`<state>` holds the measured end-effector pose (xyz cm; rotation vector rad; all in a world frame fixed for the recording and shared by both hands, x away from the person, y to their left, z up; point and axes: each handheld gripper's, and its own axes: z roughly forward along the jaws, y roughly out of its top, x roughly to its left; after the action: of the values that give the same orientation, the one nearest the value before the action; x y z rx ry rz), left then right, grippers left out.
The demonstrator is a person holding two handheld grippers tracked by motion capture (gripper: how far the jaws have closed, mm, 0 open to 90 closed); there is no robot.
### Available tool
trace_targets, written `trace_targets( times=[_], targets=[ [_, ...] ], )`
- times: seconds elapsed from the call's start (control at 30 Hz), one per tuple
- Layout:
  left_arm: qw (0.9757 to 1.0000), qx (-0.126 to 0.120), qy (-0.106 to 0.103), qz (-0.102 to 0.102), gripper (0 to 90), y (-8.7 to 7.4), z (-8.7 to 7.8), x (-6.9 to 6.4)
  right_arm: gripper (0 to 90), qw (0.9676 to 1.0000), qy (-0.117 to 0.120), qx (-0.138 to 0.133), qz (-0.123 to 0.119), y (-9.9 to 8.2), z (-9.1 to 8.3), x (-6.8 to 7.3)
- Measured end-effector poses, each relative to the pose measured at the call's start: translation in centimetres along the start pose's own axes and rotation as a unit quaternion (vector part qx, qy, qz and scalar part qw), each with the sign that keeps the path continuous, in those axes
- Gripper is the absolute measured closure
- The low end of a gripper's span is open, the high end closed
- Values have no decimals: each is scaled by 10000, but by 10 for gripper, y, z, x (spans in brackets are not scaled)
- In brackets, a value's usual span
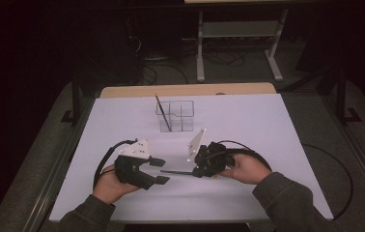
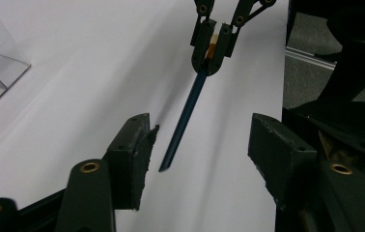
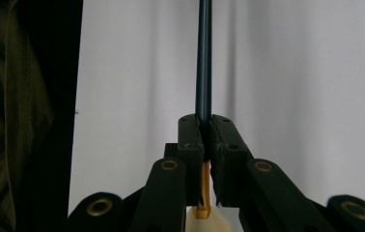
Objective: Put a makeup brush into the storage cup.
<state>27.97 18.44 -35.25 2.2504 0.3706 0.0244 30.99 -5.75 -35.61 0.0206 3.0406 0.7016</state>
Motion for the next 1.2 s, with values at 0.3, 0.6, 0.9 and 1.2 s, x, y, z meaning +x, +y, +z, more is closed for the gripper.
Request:
trace_targets(
  times=[0.3,0.6,0.9,1.2],
  targets=[
    [9994,305,-135,29,485,5,11,1,830,9999,-9,35,-115,6,-1,5],
    [9990,388,-219,24,542,7,17,3,830,9998,-13,30,-176,9,0,6],
    [9982,531,-284,74,581,10,20,2,830,9998,-18,44,-202,10,-1,8],
    [9967,695,-409,104,640,11,24,3,830,9997,-16,46,-250,13,-1,9]
  ],
)
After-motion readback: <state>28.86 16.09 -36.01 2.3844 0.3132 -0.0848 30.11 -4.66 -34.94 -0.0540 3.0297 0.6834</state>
